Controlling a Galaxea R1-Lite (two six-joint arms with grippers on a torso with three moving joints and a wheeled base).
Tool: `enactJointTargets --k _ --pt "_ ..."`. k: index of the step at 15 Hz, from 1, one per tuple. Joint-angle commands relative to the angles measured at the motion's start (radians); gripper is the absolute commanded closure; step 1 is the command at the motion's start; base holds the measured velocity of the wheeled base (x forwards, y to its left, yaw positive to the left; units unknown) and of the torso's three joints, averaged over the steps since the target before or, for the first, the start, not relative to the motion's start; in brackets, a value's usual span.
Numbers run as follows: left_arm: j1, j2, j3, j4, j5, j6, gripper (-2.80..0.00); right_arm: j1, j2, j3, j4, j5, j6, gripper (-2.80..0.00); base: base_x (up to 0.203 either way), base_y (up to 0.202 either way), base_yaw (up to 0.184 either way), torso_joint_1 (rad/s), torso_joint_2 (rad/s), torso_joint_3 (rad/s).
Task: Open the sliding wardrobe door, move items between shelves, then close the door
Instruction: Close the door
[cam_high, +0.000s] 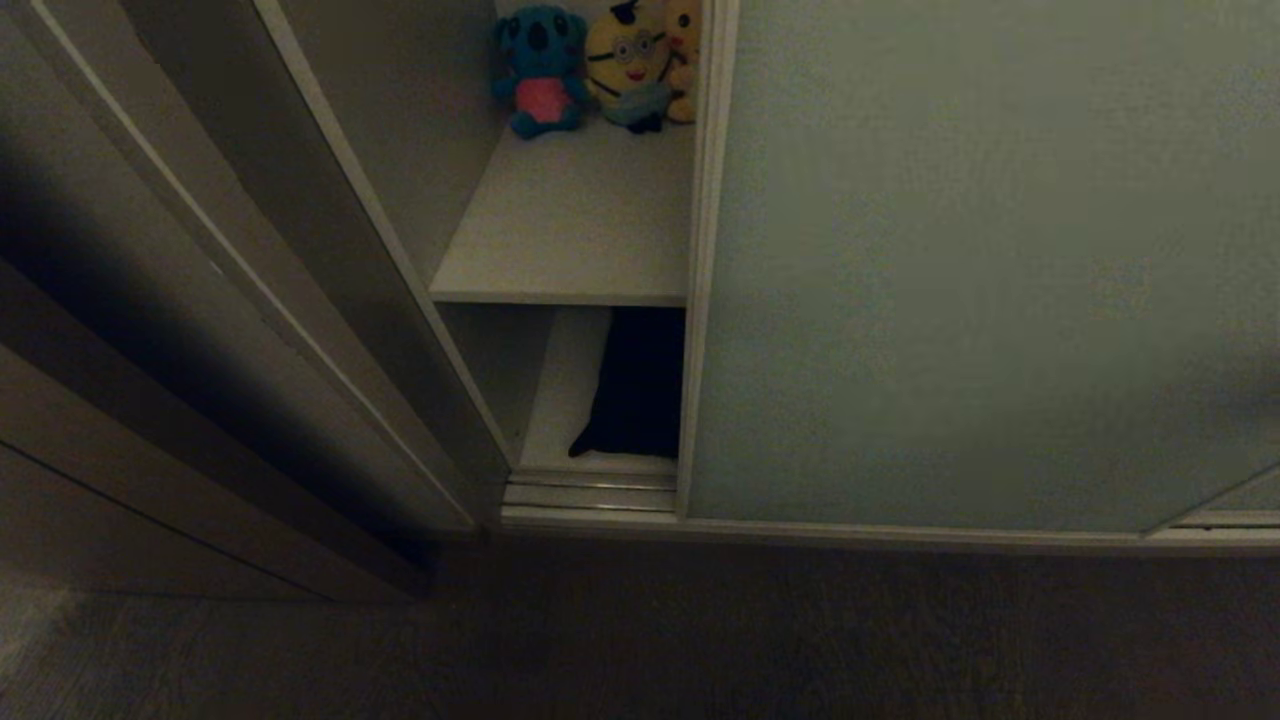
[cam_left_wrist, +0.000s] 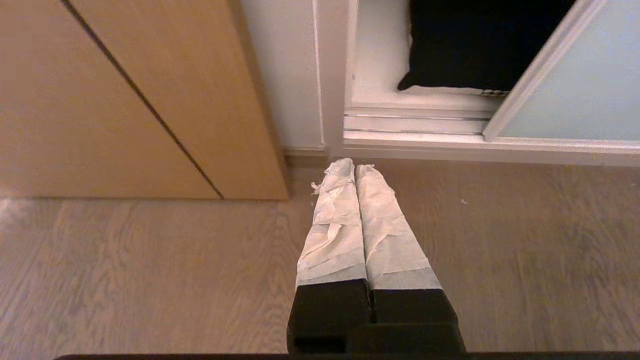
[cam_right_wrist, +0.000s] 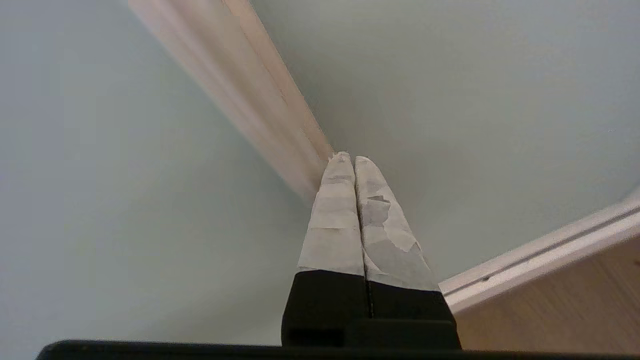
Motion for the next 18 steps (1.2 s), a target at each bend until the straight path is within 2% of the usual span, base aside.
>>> enactJointTargets --k 1,5,18 --pt "0.0 0.001 0.0 0.0 0.0 0.0 0.0 0.001 0.049 -0.001 -0.041 0.004 0.003 0.0 0.0 0.0 0.0 0.0 0.0 0.0" --pt "0.0 0.001 0.0 0.0 0.0 0.0 0.0 0.001 0.07 -0.003 -0.075 0.004 0.003 0.0 0.0 0.0 0.0 0.0 0.0 0.0" --pt "0.0 0.001 0.0 0.0 0.0 0.0 0.0 0.077 0.077 0.011 -0.072 -0.001 0.007 0.0 0.0 0.0 0.0 0.0 0.0 0.0"
